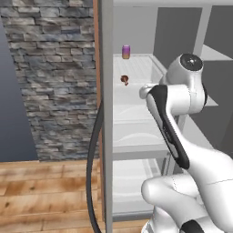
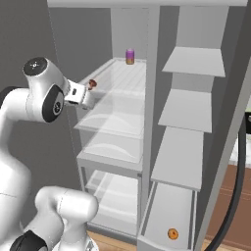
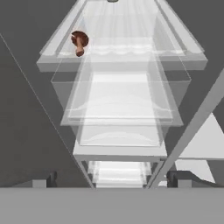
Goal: Take the tangerine and mushroom from the fridge shelf and place them in the freezer drawer to begin freezing them.
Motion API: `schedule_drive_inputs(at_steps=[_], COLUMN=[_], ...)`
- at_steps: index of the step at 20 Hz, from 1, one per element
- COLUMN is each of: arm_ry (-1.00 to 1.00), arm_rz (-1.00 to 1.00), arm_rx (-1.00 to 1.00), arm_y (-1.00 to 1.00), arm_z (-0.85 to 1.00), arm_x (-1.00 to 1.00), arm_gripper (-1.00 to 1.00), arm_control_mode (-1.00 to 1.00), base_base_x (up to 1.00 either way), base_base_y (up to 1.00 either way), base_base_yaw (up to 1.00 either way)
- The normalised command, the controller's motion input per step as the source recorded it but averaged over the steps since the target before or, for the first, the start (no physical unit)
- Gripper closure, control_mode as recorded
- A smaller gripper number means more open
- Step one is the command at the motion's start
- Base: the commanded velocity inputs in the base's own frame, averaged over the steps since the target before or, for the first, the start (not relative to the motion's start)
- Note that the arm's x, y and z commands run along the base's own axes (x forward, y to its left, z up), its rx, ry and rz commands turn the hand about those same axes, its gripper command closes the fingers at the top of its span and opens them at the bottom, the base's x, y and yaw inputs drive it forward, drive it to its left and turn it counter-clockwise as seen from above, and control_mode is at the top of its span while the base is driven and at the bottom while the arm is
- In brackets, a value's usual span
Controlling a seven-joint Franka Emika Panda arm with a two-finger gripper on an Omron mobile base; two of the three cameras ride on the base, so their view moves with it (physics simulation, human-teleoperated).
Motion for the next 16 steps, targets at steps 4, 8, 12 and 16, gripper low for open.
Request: schedule_drive_inputs(at_steps=[4,8,12,16], arm_ry=[0.02,0.08,0.10,0.08], arm_rz=[0.19,0.09,0.06,0.00], arm_rx=[0.00,0.00,0.00,0.00], arm_y=[0.13,0.00,0.03,0.15], arm_z=[0.25,0.03,-0.03,0.00], arm_x=[0.64,0.59,0.70,0.81], arm_gripper=[-1.00,-1.00,-1.00,-1.00], arm_control_mode=[-1.00,-1.00,-1.00,-1.00], base_base_x=[0.00,0.00,0.00,0.00], base_base_y=[0.00,0.00,0.00,0.00], base_base_yaw=[0.00,0.00,0.00,0.00])
